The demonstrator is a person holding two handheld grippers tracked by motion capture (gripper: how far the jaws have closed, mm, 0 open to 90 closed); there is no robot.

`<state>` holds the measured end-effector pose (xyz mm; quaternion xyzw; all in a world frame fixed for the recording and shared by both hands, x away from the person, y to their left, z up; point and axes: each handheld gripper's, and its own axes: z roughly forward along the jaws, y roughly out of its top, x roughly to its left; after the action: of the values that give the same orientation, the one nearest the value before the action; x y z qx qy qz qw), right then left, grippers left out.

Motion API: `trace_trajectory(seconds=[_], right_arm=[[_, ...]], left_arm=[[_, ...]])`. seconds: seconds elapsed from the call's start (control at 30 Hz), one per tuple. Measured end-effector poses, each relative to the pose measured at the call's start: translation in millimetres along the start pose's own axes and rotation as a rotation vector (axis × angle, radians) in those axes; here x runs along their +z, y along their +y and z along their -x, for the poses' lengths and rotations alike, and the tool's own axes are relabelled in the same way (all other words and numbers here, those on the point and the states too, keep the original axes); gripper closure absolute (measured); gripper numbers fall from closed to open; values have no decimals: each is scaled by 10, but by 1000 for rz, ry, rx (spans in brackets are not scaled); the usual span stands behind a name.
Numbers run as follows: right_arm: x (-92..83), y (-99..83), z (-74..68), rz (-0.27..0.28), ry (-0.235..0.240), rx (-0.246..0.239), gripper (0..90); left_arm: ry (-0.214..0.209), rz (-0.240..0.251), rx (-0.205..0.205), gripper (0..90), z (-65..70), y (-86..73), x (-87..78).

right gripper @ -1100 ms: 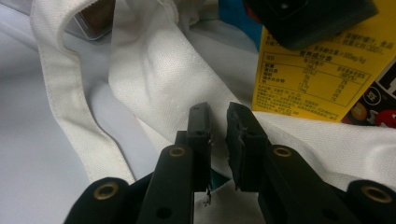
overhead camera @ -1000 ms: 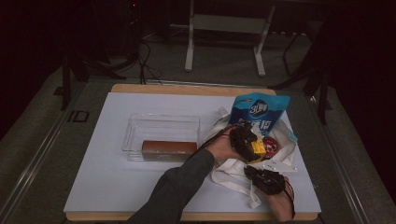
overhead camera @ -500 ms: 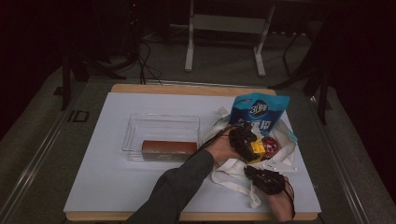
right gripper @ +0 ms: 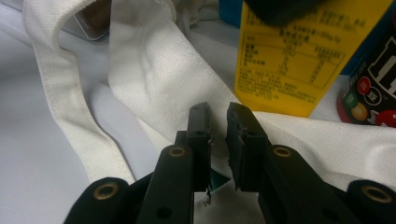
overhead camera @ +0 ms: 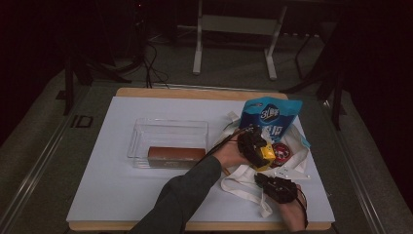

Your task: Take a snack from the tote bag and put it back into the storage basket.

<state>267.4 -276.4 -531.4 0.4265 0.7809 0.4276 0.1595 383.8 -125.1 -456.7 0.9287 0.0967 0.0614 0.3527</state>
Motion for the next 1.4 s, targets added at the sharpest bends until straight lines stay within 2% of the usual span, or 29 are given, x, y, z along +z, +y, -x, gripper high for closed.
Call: trace_trajectory(seconds=[0.23,0.77,1.07,1.27,1.4], right_arm=[[1,0,1,0,0,-2,796],[3,-1,1,2,-2,-4,796],[4,-2,2,2,-2,-4,796],[4,-2,1,2,-2,-5,797],[4,-2,-1,2,-4,-5,796]], left_arm=[[5,36,-7,289,-16,6,-115],[39,90,15,289,10,22,-411],[50,88,28,289,14,3,-544],[53,101,21,289,5,-10,-621],[64,95,33,289,18,-4,-687]])
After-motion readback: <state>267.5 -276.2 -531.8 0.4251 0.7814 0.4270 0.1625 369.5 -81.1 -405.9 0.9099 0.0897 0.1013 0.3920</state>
